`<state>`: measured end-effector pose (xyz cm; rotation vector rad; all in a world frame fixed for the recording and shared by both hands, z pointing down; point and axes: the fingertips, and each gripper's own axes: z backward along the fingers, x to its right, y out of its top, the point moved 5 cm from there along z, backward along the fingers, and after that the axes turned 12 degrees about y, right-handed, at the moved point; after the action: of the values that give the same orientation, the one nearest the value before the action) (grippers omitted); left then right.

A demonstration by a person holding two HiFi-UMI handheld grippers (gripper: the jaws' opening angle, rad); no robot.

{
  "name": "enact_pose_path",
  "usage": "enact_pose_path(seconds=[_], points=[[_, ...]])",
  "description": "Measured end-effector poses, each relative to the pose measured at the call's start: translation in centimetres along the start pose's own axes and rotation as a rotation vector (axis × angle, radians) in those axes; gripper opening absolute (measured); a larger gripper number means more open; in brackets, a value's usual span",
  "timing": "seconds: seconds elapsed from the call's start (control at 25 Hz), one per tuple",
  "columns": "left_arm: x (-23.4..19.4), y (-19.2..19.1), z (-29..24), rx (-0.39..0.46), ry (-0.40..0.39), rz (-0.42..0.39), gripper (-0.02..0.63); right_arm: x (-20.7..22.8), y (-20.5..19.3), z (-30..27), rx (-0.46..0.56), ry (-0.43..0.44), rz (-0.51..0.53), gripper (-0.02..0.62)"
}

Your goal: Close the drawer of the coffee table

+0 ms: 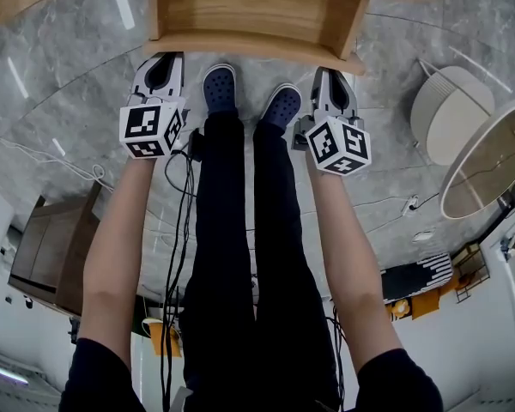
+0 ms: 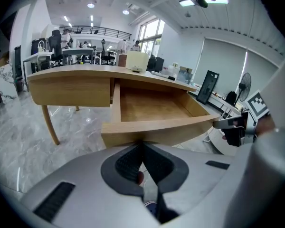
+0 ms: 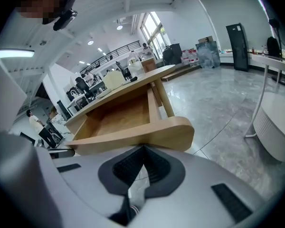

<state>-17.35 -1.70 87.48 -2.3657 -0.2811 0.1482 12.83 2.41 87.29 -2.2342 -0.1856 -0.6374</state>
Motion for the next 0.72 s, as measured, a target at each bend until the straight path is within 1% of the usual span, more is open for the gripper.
enact_pose_path(seconds=[0.16, 0.36, 0.6, 0.72], points=[[-0.1, 0.4, 0.5, 0.012, -0.003, -0.016, 0.025, -0.1, 0.1, 0.1, 0.009, 0.003, -0.006, 0.026], [0.0, 0.8, 1.0, 0.024, 0.002, -0.006, 0.025, -0.5, 0.5, 0.4, 0.009, 0.005, 0.01, 0.026], [0.1, 0.9, 1.3, 0.023, 0.015, 0.025, 0.025, -0.8, 0.7, 0.7, 0.0, 0.032, 0.046, 0.026], [0.1, 0.9, 1.2, 0.024, 0.02, 0.016, 0.025, -0.7, 0.6, 0.7, 0.008, 0.042, 0.044, 0.026]])
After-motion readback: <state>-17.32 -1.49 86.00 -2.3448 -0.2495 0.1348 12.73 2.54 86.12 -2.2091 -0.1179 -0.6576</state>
